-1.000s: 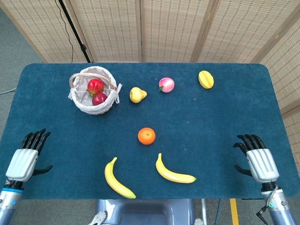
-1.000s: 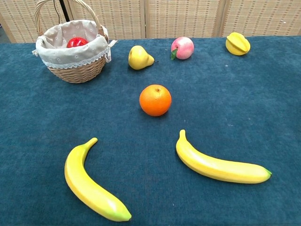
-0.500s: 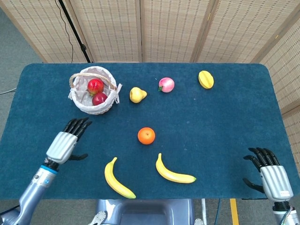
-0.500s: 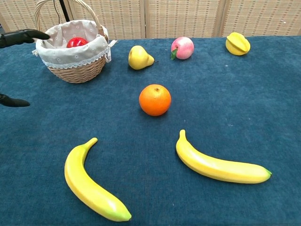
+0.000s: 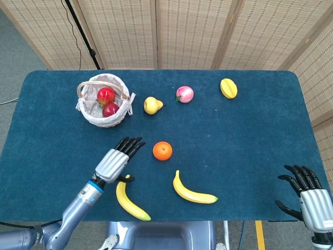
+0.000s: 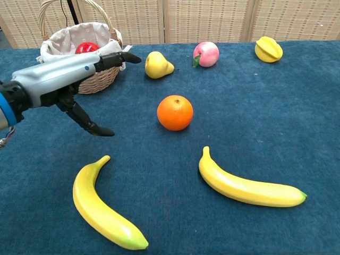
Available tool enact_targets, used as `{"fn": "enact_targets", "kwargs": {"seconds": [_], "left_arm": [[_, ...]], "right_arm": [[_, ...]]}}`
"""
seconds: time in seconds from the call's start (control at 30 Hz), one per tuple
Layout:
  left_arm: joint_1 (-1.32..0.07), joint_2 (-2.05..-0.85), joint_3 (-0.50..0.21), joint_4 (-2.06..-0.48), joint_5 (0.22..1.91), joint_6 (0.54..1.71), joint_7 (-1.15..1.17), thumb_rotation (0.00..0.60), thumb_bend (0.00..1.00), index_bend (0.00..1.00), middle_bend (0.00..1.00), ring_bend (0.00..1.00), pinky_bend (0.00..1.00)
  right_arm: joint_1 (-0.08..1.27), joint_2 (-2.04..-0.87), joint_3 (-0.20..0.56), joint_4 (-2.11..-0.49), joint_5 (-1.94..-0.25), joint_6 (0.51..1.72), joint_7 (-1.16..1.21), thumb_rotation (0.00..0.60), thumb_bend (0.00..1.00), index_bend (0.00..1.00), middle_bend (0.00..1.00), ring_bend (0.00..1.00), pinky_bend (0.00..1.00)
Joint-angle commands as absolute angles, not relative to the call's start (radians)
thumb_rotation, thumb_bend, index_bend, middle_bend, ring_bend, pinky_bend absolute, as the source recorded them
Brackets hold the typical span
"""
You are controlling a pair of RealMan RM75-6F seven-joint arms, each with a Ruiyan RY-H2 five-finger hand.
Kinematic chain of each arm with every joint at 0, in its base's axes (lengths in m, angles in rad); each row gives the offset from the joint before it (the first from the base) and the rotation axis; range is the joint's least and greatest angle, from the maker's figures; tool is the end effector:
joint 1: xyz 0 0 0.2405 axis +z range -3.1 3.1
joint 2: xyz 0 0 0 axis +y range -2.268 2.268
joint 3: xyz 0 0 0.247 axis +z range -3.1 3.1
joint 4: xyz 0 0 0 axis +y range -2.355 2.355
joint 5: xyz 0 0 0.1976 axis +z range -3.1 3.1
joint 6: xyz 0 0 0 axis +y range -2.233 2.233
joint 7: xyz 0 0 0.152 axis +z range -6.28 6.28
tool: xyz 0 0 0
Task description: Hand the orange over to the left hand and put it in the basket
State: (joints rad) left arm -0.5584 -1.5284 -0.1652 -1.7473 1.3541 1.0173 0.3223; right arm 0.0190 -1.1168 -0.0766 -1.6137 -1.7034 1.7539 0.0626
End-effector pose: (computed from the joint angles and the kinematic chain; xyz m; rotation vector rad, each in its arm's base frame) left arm -0.1101 0.2696 -0.0032 -1.9347 -1.0374 -1.1551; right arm -0.2739 -0.1400 0.1754 1.4108 -0.8233 1.1128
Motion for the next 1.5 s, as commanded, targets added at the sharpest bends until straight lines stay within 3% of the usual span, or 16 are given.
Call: {"fn": "enact_targets", "kwargs": {"seconds": [0.03,0.63,0.93,1.33,1.5], "left_arm": [[-0.589,-1.576,-0.177,-1.703,1.323,0.997,0.342,0.6,0.0,0.0,0.0,0.0,0.01],[-0.743,-1.8,-0.253,-1.344,1.212,0.921,0.29,0.6,0.0,0.0,0.0,0.0,0.01],[-0.802,-1.847,-0.276,-1.264,1.222,0.912,0.25,0.6,0.0,0.0,0.0,0.0,0.01],[-0.813,-1.938,-0.24,-1.156,1.217,0.917,0.211,0.6,0.0,0.07,0.01,0.03,0.11],[-0.816,-1.98,-0.228,-1.096,1.225,0.924,0.196,0.6,0.0,0.15,0.11,0.11,0.2]], "right_arm": [[0.012,-1.113,-0.074,-1.617,-1.712,1.762,0.068,0.6,0.0,0.32,0.21,0.17,0.13],[-0.016,-1.094,-0.056,-1.61,-1.748,1.775,0.128,0.6,0.0,0.33,0.21,0.18,0.13],[-0.025,-1.092,-0.053,-1.613,-1.773,1.78,0.128,0.6,0.0,0.33,0.21,0.18,0.13],[-0.039,-1.089,-0.049,-1.611,-1.8,1.801,0.139,0.6,0.0,0.33,0.21,0.19,0.13],[-0.042,-1.088,-0.053,-1.609,-1.823,1.808,0.148,0.6,0.0,0.34,0.22,0.19,0.13]]}}
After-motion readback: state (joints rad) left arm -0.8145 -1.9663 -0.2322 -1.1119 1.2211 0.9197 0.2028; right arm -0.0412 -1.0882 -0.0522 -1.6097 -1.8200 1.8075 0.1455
